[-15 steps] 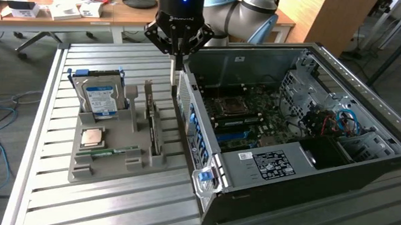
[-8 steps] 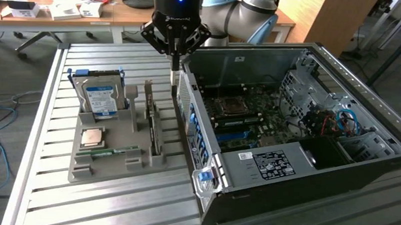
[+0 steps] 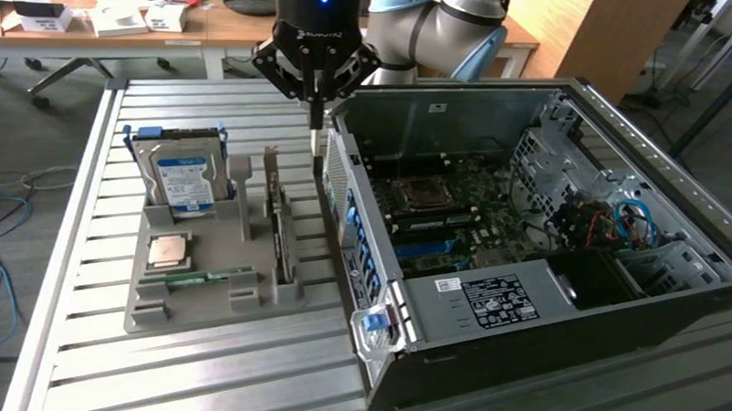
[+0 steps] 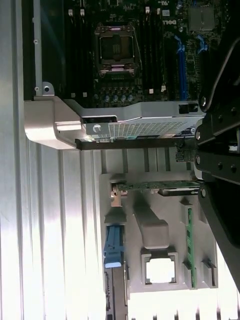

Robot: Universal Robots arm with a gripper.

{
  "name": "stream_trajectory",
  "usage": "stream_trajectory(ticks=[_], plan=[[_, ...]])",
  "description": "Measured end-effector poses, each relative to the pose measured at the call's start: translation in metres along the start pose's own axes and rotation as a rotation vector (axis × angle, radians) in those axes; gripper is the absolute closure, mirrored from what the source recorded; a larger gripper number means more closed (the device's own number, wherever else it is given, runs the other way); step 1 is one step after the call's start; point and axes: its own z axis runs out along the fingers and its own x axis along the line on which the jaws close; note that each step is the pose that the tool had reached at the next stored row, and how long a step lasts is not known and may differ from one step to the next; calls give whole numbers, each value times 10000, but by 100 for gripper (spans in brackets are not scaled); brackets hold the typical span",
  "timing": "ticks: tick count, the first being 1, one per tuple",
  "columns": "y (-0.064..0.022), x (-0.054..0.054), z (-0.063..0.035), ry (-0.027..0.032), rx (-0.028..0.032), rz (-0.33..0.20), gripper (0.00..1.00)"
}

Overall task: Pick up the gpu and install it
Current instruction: 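Reach for the gpu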

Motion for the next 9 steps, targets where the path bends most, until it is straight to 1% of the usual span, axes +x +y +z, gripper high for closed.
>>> stream_trajectory(ticks=[9], plan=[[-1,24,1,0,0,0,89]])
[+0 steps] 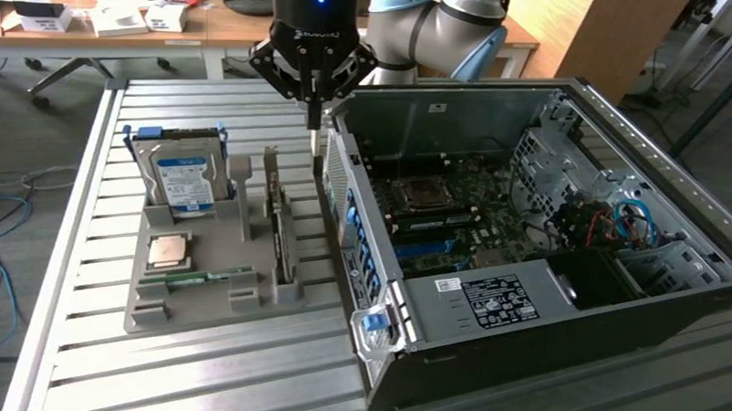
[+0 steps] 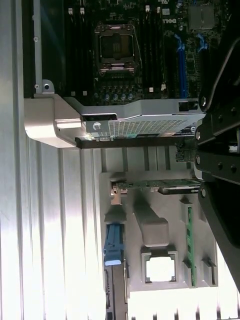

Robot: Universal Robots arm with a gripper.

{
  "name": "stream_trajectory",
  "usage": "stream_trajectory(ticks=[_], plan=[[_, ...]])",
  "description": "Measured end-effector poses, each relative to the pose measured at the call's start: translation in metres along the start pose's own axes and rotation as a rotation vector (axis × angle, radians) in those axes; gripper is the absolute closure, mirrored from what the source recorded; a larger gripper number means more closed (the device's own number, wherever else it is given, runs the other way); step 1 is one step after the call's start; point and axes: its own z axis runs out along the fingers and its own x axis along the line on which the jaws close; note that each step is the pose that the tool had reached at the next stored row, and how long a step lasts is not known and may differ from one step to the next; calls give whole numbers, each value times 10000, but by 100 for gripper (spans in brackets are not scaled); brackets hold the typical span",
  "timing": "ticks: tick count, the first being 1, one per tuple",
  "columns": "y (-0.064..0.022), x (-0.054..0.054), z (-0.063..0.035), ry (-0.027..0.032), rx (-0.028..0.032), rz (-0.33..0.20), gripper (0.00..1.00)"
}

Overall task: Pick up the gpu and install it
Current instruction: 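Reach for the gpu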

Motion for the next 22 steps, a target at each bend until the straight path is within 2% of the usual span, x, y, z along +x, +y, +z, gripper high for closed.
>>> stream_trajectory(ticks=[5,22], plan=[[-2,27,-1,1,1,-1,89],[-15,278,3,0,0,0,89]])
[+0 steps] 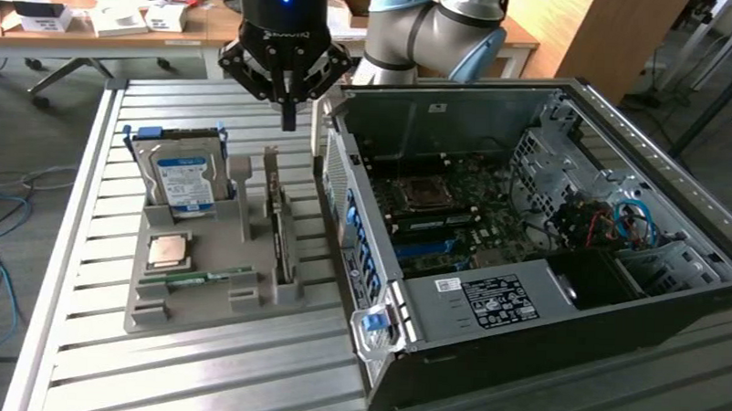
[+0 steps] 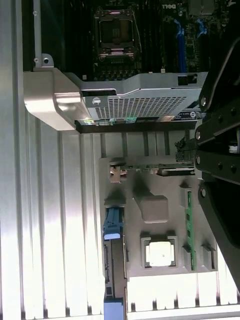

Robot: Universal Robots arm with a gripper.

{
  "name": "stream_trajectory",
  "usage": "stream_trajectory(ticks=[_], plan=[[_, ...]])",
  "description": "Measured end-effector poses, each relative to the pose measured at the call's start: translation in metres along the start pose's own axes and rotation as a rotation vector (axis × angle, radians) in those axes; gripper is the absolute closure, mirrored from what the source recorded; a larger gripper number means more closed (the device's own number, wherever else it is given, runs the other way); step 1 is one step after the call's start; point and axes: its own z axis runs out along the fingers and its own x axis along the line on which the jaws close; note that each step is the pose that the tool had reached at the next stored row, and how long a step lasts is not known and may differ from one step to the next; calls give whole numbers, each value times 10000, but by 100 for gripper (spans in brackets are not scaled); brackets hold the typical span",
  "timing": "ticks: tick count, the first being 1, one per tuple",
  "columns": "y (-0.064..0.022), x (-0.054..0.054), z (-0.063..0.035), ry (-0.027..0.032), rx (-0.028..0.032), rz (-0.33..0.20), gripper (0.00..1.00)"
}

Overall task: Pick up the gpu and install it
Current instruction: 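Reach for the gpu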

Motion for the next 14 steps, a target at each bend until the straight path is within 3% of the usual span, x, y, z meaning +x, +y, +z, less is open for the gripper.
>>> stream_trajectory(ticks=[14], plan=[[-4,154,7,0,0,0,89]])
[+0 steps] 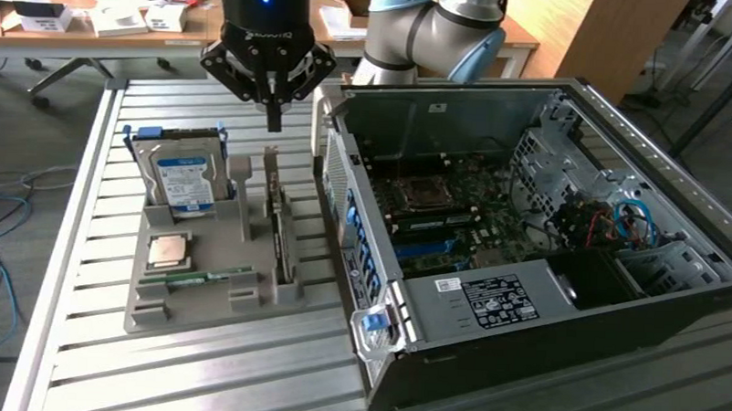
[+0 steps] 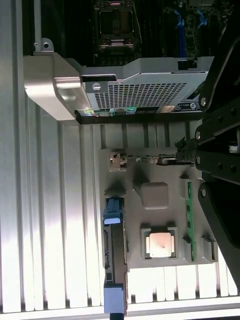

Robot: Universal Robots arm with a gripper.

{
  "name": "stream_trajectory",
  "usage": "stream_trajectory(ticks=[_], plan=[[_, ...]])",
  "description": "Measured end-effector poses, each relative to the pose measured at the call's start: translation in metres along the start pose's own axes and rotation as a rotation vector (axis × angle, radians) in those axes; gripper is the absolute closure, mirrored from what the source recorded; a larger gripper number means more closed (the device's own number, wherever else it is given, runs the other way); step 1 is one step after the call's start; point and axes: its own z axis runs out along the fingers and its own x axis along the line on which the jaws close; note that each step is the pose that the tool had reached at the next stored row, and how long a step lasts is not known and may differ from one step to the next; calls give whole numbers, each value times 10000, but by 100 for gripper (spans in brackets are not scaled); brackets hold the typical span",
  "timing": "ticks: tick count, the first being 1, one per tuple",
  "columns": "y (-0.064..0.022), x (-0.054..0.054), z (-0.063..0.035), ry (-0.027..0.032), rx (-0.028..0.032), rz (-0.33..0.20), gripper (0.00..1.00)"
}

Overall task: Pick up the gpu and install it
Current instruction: 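Reach for the gpu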

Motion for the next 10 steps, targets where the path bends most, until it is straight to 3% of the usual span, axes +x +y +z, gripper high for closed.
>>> stream_trajectory(ticks=[10], plan=[[-25,4,-1,0,0,0,89]])
